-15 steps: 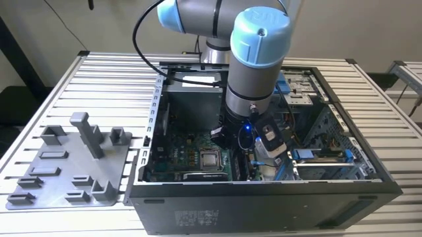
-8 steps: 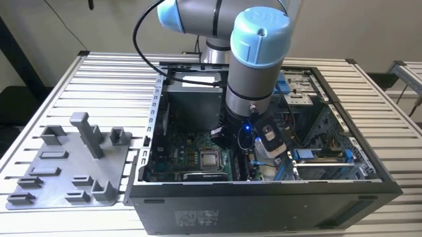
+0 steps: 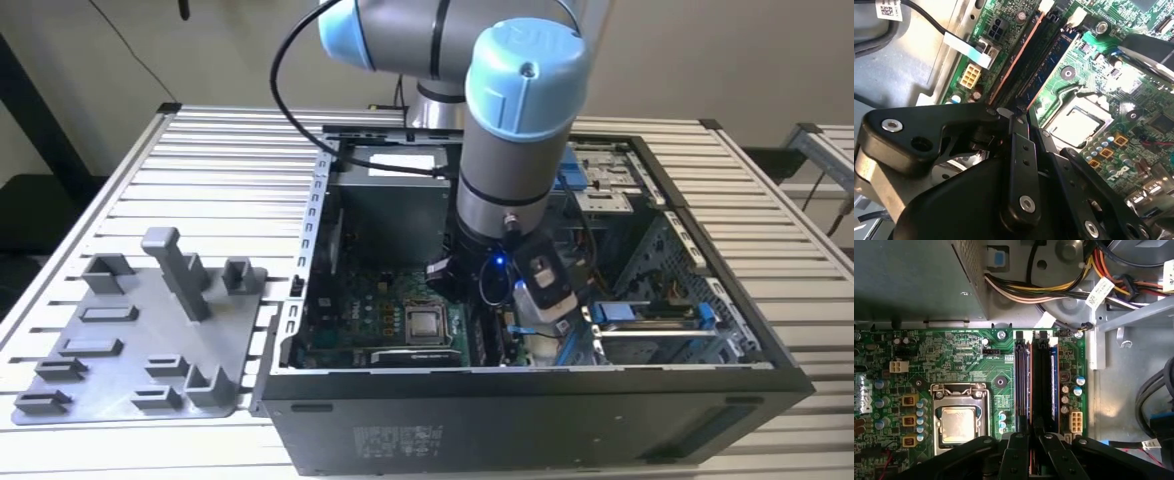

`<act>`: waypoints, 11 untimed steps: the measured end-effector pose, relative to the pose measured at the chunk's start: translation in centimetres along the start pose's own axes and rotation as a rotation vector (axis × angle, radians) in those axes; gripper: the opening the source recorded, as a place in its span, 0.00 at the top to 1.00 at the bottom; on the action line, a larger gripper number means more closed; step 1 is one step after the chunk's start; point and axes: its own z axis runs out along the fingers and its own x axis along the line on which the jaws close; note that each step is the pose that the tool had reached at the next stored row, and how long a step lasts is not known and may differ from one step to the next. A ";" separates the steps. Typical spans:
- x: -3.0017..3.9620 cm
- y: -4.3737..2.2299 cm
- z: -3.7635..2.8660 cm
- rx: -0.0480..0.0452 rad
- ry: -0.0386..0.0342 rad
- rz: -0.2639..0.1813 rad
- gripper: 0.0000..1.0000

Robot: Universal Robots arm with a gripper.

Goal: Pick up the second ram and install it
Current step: 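Insert the second ram into the second slot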

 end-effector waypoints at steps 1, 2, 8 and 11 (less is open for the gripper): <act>0.00 -0.01 0.07 0.0001 0.0000 0.001 0.86; 0.01 -0.01 0.14 0.0003 0.0000 0.001 0.86; 0.02 -0.02 0.31 0.0002 -0.0001 0.002 0.86; 0.02 -0.03 0.31 0.0003 -0.0001 0.002 0.86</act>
